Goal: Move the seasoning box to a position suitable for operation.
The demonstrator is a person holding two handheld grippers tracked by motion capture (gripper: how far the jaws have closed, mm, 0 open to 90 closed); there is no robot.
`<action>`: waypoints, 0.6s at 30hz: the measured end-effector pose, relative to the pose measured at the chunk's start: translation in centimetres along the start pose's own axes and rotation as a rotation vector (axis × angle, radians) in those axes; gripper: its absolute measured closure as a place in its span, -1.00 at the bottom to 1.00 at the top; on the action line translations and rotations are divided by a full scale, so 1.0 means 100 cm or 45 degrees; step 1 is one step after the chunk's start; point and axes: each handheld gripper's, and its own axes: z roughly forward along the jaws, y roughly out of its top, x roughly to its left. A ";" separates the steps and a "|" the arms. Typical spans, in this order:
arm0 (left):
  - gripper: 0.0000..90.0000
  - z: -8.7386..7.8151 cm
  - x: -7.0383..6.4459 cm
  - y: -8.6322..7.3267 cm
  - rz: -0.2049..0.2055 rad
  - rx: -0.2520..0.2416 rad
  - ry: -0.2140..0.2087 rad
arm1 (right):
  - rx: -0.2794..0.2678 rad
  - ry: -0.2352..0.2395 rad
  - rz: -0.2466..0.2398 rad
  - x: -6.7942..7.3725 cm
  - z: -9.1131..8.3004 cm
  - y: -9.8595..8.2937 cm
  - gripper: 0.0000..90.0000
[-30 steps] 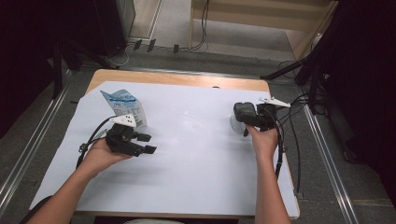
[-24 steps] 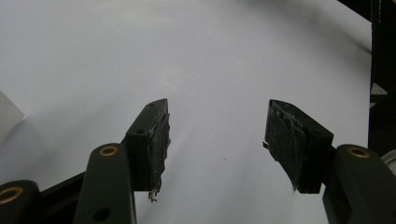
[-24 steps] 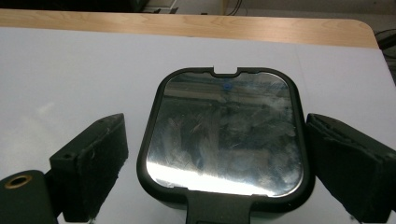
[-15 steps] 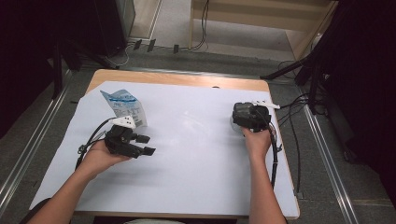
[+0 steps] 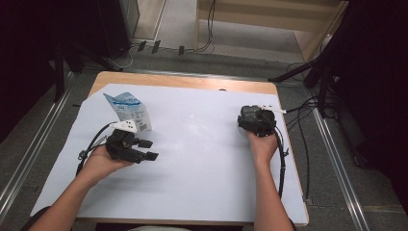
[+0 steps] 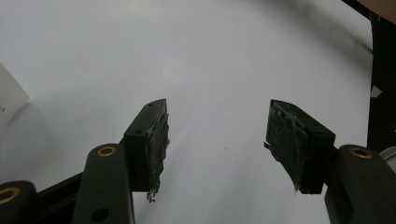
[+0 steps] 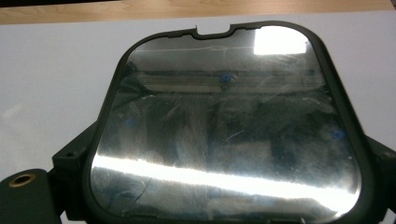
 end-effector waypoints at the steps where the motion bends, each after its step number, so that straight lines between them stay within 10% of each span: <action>1: -0.11 0.000 0.000 0.000 -0.001 0.002 0.008 | 0.002 0.000 0.001 0.000 0.001 0.000 -0.80; 10: -0.11 0.000 0.000 0.000 -0.006 0.002 0.010 | 0.003 -0.060 -0.096 0.003 -0.004 0.003 -0.66; 18: -0.11 0.001 0.001 0.000 -0.009 0.005 0.002 | 0.002 -0.014 -0.035 -0.004 -0.007 0.005 -0.65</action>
